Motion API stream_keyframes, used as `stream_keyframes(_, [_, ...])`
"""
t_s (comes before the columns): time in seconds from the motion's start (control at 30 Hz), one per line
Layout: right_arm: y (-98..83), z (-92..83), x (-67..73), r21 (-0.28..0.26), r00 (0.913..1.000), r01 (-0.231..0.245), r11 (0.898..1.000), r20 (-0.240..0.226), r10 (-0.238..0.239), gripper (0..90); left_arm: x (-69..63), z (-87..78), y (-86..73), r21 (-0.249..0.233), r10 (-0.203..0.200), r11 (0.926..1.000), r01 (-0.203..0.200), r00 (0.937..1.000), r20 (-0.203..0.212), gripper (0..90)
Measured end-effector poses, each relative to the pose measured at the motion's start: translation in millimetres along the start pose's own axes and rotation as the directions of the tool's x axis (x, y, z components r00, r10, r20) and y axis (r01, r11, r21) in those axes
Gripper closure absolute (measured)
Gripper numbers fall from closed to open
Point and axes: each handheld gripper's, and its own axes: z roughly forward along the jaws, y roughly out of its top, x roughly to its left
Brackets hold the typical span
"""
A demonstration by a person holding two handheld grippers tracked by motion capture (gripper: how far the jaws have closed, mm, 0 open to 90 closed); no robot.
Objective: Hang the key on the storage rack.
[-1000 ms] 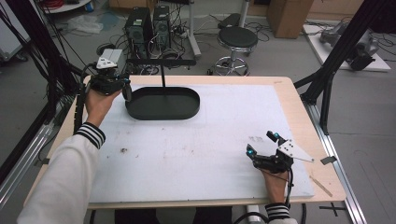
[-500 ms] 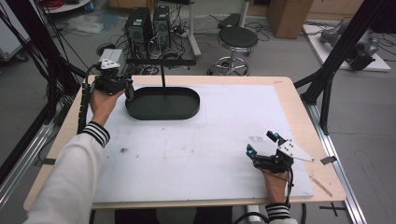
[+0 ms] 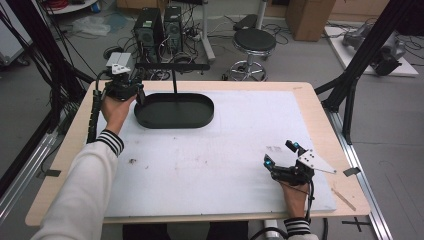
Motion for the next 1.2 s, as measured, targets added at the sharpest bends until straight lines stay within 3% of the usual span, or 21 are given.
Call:
stream_keyframes(0.13, [0.0, -0.2, -0.2, -0.001, 1.0000, 0.002, 1.000, 0.004, -0.002, 0.4, 0.6, 1.4, -1.0, -0.009, -0.001, 1.0000, 0.001, 0.9999, -0.011, 81.2])
stream_keyframes(0.17, [0.0, -0.2, -0.2, -0.001, 1.0000, 0.002, 1.000, 0.004, -0.002, 0.4, 1.0, 2.5, -1.9, -0.014, -0.012, 0.9998, 0.012, 0.9999, 0.003, 81.2])
stream_keyframes(0.23, [-0.1, -0.1, 0.2, -0.002, 1.0000, 0.002, 1.000, 0.001, -0.002, 0.4, 3.9, 4.2, -4.6, -0.048, -0.010, 0.9988, 0.013, 0.9979, 0.064, 68.2])
stream_keyframes(0.27, [-0.1, -0.1, 0.2, -0.002, 1.0000, 0.002, 1.000, 0.001, -0.002, 0.4, 3.9, 4.2, -4.6, -0.048, -0.010, 0.9988, 0.013, 0.9979, 0.064, 61.7])
stream_keyframes(0.3, [-0.1, -0.3, 0.0, -0.003, 1.0000, 0.006, 1.000, 0.005, -0.006, 0.4, 5.3, 3.2, -6.1, -0.077, 0.007, 0.9970, -0.002, 0.9972, 0.074, 54.1])
stream_keyframes(0.33, [-0.1, -0.3, 0.0, -0.003, 1.0000, 0.006, 1.000, 0.005, -0.006, 0.4, 6.2, 2.8, -7.0, -0.088, 0.012, 0.9961, -0.005, 0.9969, 0.078, 54.1])
stream_keyframes(0.37, [-0.1, -0.4, 0.3, -0.002, 1.0000, 0.004, 1.000, 0.002, -0.004, 0.4, 7.2, 1.5, -7.5, -0.087, -0.009, 0.9961, 0.015, 0.9979, 0.064, 33.1])
stream_keyframes(0.4, [-0.2, -0.4, 0.4, -0.002, 1.0000, 0.005, 1.000, 0.002, -0.005, 0.4, 11.0, -1.0, -9.7, -0.103, -0.044, 0.9931, 0.055, 0.9938, 0.102, 28.0])
stream_keyframes(0.43, [-0.2, -0.5, 0.3, -0.002, 1.0000, 0.007, 1.000, 0.002, -0.007, 0.4, 11.0, -1.0, -9.7, -0.103, -0.044, 0.9931, 0.055, 0.9938, 0.102, 26.0])
stream_keyframes(0.47, [-0.2, -0.5, 0.3, -0.002, 1.0000, 0.007, 1.000, 0.002, -0.007, 0.4, 14.3, -3.6, -12.2, -0.112, -0.075, 0.9894, 0.092, 0.9856, 0.151, 26.0])
stream_keyframes(0.5, [-0.3, -0.6, 0.5, -0.001, 1.0000, 0.004, 1.000, -0.001, -0.004, 0.4, 15.2, -5.6, -14.3, -0.118, -0.089, 0.9869, 0.109, 0.9821, 0.166, 10.5])
stream_keyframes(0.53, [-0.3, -0.6, 0.5, -0.001, 1.0000, 0.004, 1.000, -0.001, -0.004, 0.4, 15.5, -7.9, -16.4, -0.126, -0.091, 0.9855, 0.113, 0.9813, 0.170, 10.5])
stream_keyframes(0.6, [-0.2, -0.7, -0.1, -0.004, 1.0000, 0.003, 1.000, 0.000, -0.003, 0.4, 16.1, -15.8, -19.2, -0.147, -0.054, 0.9860, 0.079, 0.9842, 0.169, 1.7])
stream_keyframes(0.7, [-0.3, -0.7, 0.5, -0.004, 1.0000, 0.001, 1.000, 0.000, -0.001, 0.4, 16.3, -31.9, -25.2, -0.207, 0.000, 0.9776, 0.037, 0.9840, 0.178, 1.7])
stream_keyframes(0.77, [-0.3, -0.7, -0.1, -0.006, 1.0000, 0.003, 1.000, 0.001, -0.003, 0.4, 16.7, -41.6, -29.9, -0.232, 0.012, 0.9721, 0.037, 0.9783, 0.207, 1.7])
stream_keyframes(0.8, [-0.3, -0.7, -0.1, -0.006, 1.0000, 0.003, 1.000, 0.001, -0.003, 0.4, 16.2, -47.2, -33.4, -0.243, 0.018, 0.9695, 0.033, 0.9784, 0.206, 1.7])
stream_keyframes(0.87, [-0.3, -0.6, 0.1, -0.005, 1.0000, 0.004, 1.000, -0.001, -0.004, 0.4, 15.1, -56.4, -42.4, -0.272, 0.008, 0.9609, 0.054, 0.9749, 0.222, 1.7])
stream_keyframes(0.9, [-0.3, -0.8, 0.3, -0.003, 1.0000, 0.001, 1.000, -0.002, -0.001, 0.4, 14.0, -63.5, -50.9, -0.276, -0.003, 0.9584, 0.075, 0.9676, 0.252, 1.7])
stream_keyframes(1.03, [-0.2, -0.7, -0.2, -0.004, 1.0000, 0.004, 1.000, -0.001, -0.004, 0.4, 5.2, -83.6, -71.2, -0.304, 0.026, 0.9497, 0.073, 0.9501, 0.311, 1.7])
stream_keyframes(1.17, [-0.3, -0.8, 0.9, -0.002, 1.0000, 0.000, 1.000, 0.000, 0.000, 0.4, -10.0, -106.2, -92.0, -0.363, 0.120, 0.9318, 0.008, 0.9367, 0.329, 1.7])
stream_keyframes(1.2, [-0.3, -0.8, 0.9, -0.003, 1.0000, 0.004, 1.000, 0.001, -0.004, 0.4, -13.3, -110.9, -98.5, -0.378, 0.124, 0.9255, 0.013, 0.9339, 0.335, 1.7])
